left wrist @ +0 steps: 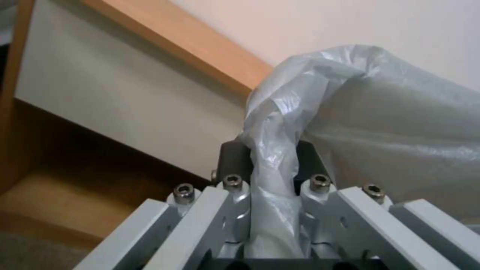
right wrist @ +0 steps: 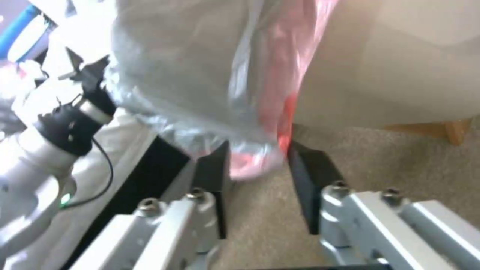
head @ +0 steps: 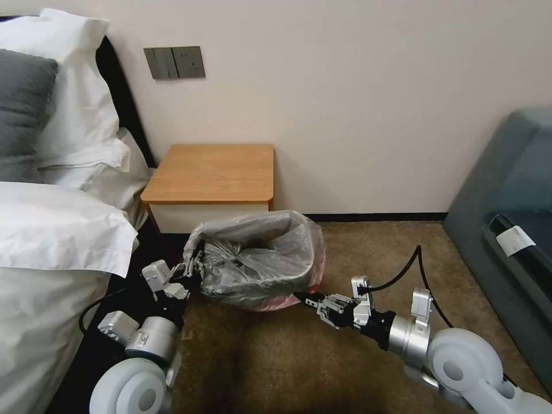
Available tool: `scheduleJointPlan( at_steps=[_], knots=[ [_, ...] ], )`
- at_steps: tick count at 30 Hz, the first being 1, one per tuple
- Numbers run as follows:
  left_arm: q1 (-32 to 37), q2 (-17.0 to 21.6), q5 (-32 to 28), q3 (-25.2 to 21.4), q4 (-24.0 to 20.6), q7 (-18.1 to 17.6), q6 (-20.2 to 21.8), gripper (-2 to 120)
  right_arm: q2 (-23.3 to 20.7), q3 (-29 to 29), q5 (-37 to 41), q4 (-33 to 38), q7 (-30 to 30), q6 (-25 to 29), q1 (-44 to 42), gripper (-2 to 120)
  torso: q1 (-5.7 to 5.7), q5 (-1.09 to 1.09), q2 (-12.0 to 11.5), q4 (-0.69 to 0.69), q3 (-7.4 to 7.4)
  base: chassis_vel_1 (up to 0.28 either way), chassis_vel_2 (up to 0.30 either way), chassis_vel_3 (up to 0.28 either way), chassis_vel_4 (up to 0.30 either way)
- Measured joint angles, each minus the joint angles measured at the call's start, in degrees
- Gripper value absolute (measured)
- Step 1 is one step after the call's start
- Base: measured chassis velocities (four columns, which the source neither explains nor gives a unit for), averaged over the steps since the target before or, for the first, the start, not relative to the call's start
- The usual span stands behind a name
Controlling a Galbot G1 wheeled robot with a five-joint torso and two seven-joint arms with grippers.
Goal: Pick up the garbage bag from the table and place it over the trash can.
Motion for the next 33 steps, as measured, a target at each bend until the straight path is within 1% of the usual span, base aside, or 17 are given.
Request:
scheduleJointPlan(
  at_steps=[1,2,5,6,8,9,12,13,16,17,19,21,26,28,29,32,33],
  knots=[
    [-0.18,0.04,-0.04,-0.08,0.14,-0.46,0.04,7,-0.12,0.14,-0.55,-0.01,-0.39,0.18,-0.23,39,0.0,0.0,0.0,0.0,0.0,0.0,0.0,0.0,0.0],
    [-0.18,0.04,-0.04,-0.08,0.14,-0.46,0.04,7,-0.12,0.14,-0.55,-0.01,-0.39,0.18,-0.23,39,0.0,0.0,0.0,0.0,0.0,0.0,0.0,0.0,0.0],
    [-0.59,0.38,-0.19,-0.56,0.68,-2.04,0.34,7,-0.78,1.22,-3.52,-0.92,-2.16,1.38,-1.25,55,0.0,0.0,0.0,0.0,0.0,0.0,0.0,0.0,0.0],
    [-0.59,0.38,-0.19,-0.56,0.68,-2.04,0.34,7,-0.78,1.22,-3.52,-0.92,-2.16,1.38,-1.25,55,0.0,0.0,0.0,0.0,0.0,0.0,0.0,0.0,0.0],
    [-0.85,0.73,-0.1,-0.74,1.16,-3.13,0.8,7,-1.69,3.03,-5.24,-1.24,-3.34,3.18,-2.66,65,0.0,0.0,0.0,0.0,0.0,0.0,0.0,0.0,0.0],
    [-0.85,0.73,-0.1,-0.74,1.16,-3.13,0.8,7,-1.69,3.03,-5.24,-1.24,-3.34,3.18,-2.66,65,0.0,0.0,0.0,0.0,0.0,0.0,0.0,0.0,0.0],
    [-1.06,1.34,0.64,-0.35,1.9,-3.77,1.4,7,-2.35,7.02,-5.85,-0.37,-4.16,5.83,-4.74,81,0.0,0.0,0.0,0.0,0.0,0.0,0.0,0.0,0.0],
    [-1.06,1.34,0.64,-0.35,1.9,-3.77,1.4,7,-2.35,7.02,-5.85,-0.37,-4.16,5.83,-4.74,81,0.0,0.0,0.0,0.0,0.0,0.0,0.0,0.0,0.0],
    [-0.93,2.15,1.66,0.28,2.27,-3.77,1.93,7,-3.04,10.7,-6.74,0.98,-4.74,7.66,-5.22,92,0.0,0.0,0.0,0.0,0.0,0.0,0.0,0.0,0.0],
    [-0.93,2.15,1.66,0.28,2.27,-3.77,1.93,7,-3.04,10.7,-6.74,0.98,-4.74,7.66,-5.22,92,0.0,0.0,0.0,0.0,0.0,0.0,0.0,0.0,0.0],
    [-0.8,2.54,2.51,0.74,2.58,-3.82,2.02,7,-3.48,13.11,-6.76,1.86,-4.93,8.69,-4.5,99,0.0,0.0,0.0,-0.01,0.0,0.0,0.0,0.0,0.0],
    [-0.61,2.75,3.07,1.19,2.77,-3.94,2.12,7,-4.02,14.94,-6.57,2.75,-5.36,9.07,-2.84,100,0.0,0.0,0.0,-0.01,0.0,0.0,0.0,0.0,0.0],
    [-0.36,3.01,4.83,2.55,3.1,-4.06,2.25,7,-6.34,15.48,-8.76,3.91,-6.76,10.6,1.42,100,0.0,0.0,0.0,0.0,0.0,0.0,0.0,0.0,0.0],
    [-0.36,3.19,6.37,3.79,3.31,-4.1,2.26,7,-8.51,13.37,-12.15,4.19,-8.72,11.28,5.49,98,0.0,0.0,0.0,0.0,0.0,0.0,0.0,0.0,0.0],
    [-0.36,3.19,6.37,3.79,3.31,-4.1,2.26,7,-8.51,13.37,-12.15,4.19,-8.72,11.28,5.49,98,0.0,0.0,0.0,0.0,0.0,0.0,0.0,0.0,0.0],
    [-0.46,3.25,8.24,5.66,3.31,-4.38,2.25,7,-10.98,8.98,-12.95,3.81,-9.14,10.88,12.22,98,0.0,0.0,0.0,0.0,0.0,0.0,0.0,0.0,0.0],
    [-0.46,3.25,8.24,5.66,3.31,-4.38,2.25,7,-10.98,8.98,-12.95,3.81,-9.14,10.88,12.22,98,0.0,0.0,0.0,0.0,0.0,0.0,0.0,0.0,0.0]
  ],
)
